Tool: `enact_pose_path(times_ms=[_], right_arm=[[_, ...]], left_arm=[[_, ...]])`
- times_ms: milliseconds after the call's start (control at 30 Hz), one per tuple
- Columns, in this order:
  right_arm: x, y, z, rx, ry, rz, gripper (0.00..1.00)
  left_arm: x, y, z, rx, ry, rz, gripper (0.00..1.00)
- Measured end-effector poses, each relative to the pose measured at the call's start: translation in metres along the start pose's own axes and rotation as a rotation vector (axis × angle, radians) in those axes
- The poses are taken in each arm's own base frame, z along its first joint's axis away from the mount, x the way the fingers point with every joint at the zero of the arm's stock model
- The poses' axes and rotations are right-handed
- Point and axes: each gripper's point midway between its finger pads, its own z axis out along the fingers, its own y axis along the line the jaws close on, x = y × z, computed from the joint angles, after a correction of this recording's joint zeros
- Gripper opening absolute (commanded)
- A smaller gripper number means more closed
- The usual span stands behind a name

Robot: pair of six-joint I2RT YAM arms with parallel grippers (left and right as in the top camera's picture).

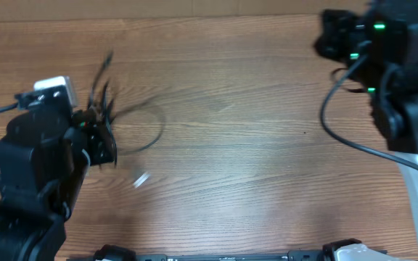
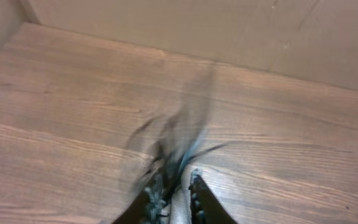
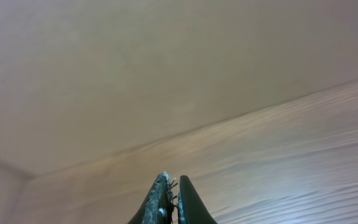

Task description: Untangle cables

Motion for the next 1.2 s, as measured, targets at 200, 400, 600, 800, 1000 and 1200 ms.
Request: enact_pose_path(times_ms=[200, 400, 600, 800, 1000, 1200], right_arm=[[0.001, -0.027, -0.001, 0.026, 0.045, -0.018, 0.04], [0.036, 0.021, -0.005, -0.135, 0.167, -0.057, 0.93], [0.060, 0.030, -0.011, -0.168, 0.254, -0.109, 0.96], [0.064, 0.028, -0.011, -0.164, 0.270, -0.147, 0.96], [0.061, 0.032, -0.011, -0.182, 0.251, -0.166, 0.96], [0.065, 0.034, -0.012, -0.186, 0.264, -0.175, 0.96]], left_arm=[[-0.007, -0.008, -0.008, 0.059, -0.039, -0.014, 0.04], [-0.027, -0.032, 0.007, 0.142, -0.076, -0.024, 0.30], [0.026, -0.031, 0.055, 0.066, 0.218, 0.085, 0.66], [0.091, -0.022, 0.093, -0.042, 0.580, 0.173, 0.64], [0.035, -0.079, 0.128, 0.114, 0.313, 0.175, 0.75], [-0.126, -0.140, 0.077, 0.342, -0.321, 0.131, 0.68]])
